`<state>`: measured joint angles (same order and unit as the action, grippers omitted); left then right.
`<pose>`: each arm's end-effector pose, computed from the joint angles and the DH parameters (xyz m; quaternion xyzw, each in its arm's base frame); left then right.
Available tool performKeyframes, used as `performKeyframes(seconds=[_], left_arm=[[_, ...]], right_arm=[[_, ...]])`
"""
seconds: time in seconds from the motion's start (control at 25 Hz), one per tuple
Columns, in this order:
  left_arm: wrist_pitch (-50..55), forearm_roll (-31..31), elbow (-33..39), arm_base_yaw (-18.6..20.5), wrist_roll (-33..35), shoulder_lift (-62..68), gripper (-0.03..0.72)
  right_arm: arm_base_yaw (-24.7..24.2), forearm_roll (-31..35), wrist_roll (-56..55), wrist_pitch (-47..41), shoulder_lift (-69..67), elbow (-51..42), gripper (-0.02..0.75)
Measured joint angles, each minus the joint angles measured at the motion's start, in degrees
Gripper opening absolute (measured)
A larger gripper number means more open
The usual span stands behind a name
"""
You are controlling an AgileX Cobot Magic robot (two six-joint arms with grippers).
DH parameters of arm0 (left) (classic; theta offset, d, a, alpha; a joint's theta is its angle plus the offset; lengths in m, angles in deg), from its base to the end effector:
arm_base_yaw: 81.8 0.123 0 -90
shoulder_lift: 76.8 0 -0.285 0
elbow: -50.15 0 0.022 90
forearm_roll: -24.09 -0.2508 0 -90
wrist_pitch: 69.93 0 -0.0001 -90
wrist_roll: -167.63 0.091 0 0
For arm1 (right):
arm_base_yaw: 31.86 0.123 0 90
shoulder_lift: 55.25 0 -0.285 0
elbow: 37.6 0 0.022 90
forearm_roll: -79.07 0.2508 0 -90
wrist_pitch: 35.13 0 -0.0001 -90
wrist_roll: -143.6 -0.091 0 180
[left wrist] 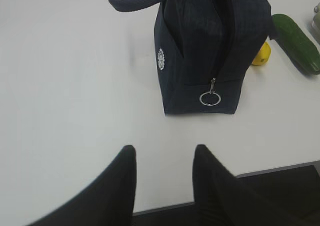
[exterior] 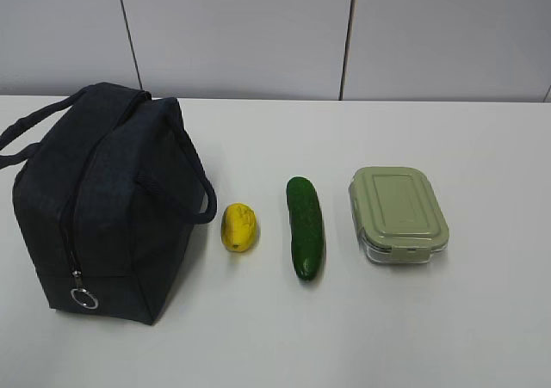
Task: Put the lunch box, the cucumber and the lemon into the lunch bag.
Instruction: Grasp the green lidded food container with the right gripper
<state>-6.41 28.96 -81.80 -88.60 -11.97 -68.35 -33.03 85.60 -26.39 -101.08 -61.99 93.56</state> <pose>-0.0071 -0.0061 0.2763 0.0569 0.8635 -0.0702 0.4963 -0.0112 0.0097 0.2691 -0.0723 0.8682 0.0090 0.4908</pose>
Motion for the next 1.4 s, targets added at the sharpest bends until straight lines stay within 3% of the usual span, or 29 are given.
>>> performKeyframes(seconds=[1.04,1.4], left_arm=[[0.0,0.0,0.0,0.0,0.0,0.0,0.247],[0.0,0.6,0.0,0.0,0.0,0.0,0.241]], right_arm=[[0.0,2.3,-0.9,0.0,-0.3,0.0,0.435],[0.0,2.6,-1.3,1.8,-16.2,0.9,0.435]])
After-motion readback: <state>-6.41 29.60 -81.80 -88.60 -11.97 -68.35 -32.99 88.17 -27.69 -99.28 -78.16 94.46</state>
